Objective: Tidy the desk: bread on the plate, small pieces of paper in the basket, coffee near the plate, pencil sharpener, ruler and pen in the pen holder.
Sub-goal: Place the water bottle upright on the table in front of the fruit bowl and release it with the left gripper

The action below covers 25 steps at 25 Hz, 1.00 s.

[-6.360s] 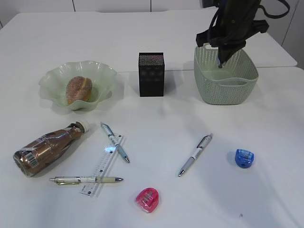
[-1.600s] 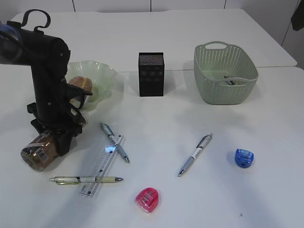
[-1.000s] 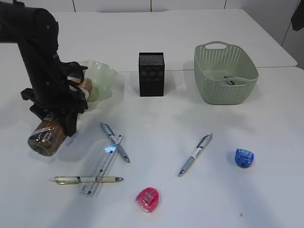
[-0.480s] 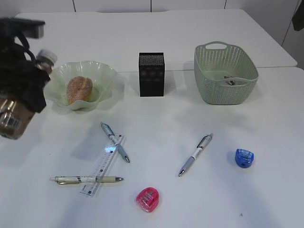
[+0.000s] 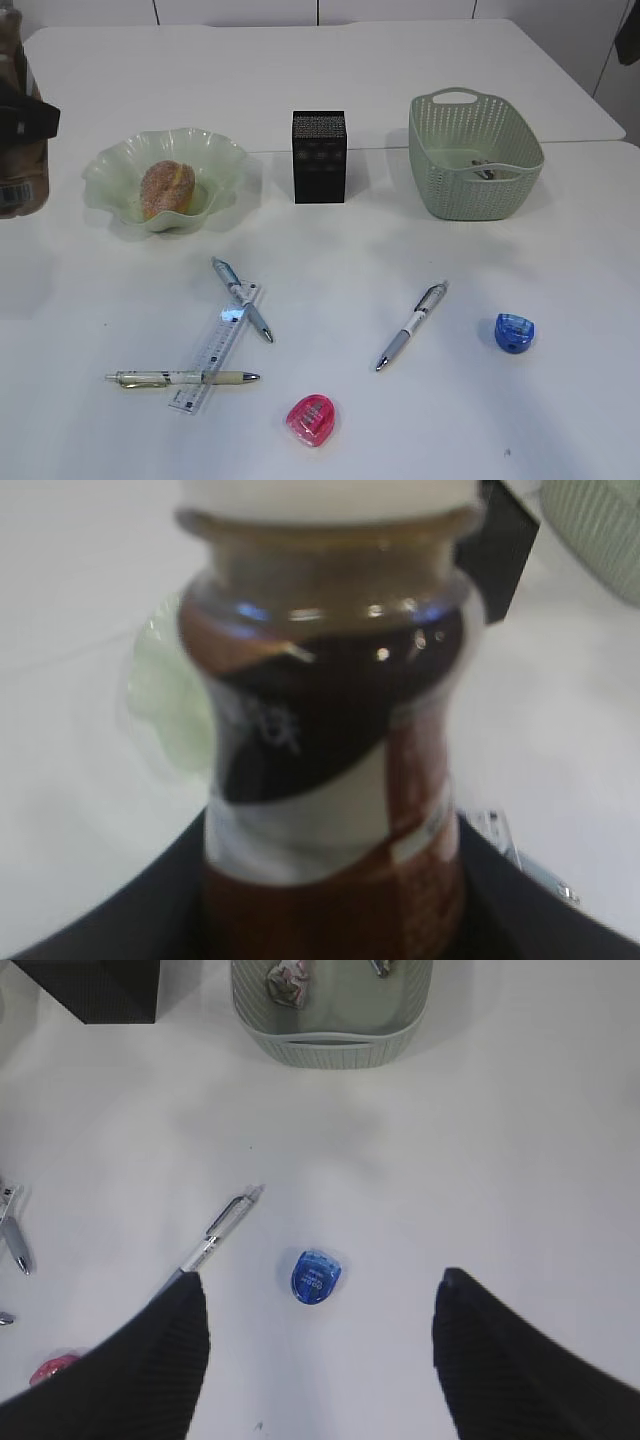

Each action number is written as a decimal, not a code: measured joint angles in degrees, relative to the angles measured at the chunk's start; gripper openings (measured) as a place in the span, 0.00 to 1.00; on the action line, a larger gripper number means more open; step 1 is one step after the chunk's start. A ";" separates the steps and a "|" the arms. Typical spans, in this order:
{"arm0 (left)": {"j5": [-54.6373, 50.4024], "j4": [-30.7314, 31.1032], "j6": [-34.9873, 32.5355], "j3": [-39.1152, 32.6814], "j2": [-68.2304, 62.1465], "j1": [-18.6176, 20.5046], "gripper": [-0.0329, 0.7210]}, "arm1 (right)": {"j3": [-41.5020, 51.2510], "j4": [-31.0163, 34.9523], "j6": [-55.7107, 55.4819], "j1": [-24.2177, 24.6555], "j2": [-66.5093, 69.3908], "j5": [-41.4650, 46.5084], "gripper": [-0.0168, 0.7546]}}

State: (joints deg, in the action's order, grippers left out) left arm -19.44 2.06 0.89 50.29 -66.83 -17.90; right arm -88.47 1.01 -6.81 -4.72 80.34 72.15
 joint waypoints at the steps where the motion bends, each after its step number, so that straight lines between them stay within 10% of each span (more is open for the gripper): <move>1: 6.38 0.04 0.10 -3.62 1.31 0.00 0.51 | 0.00 0.00 0.00 0.00 0.00 0.00 0.73; 11: 57.96 -4.32 0.10 -24.94 -2.82 3.82 0.51 | 0.00 -1.58 0.00 0.00 0.00 0.00 0.73; 25: 81.92 -5.58 0.10 -25.45 -28.62 5.75 0.51 | 0.00 -2.32 0.00 0.00 0.00 0.00 0.73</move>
State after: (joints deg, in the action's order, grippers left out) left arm 62.48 -3.52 0.99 24.84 -95.45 -12.15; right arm -88.47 -1.31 -6.81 -4.72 80.34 72.15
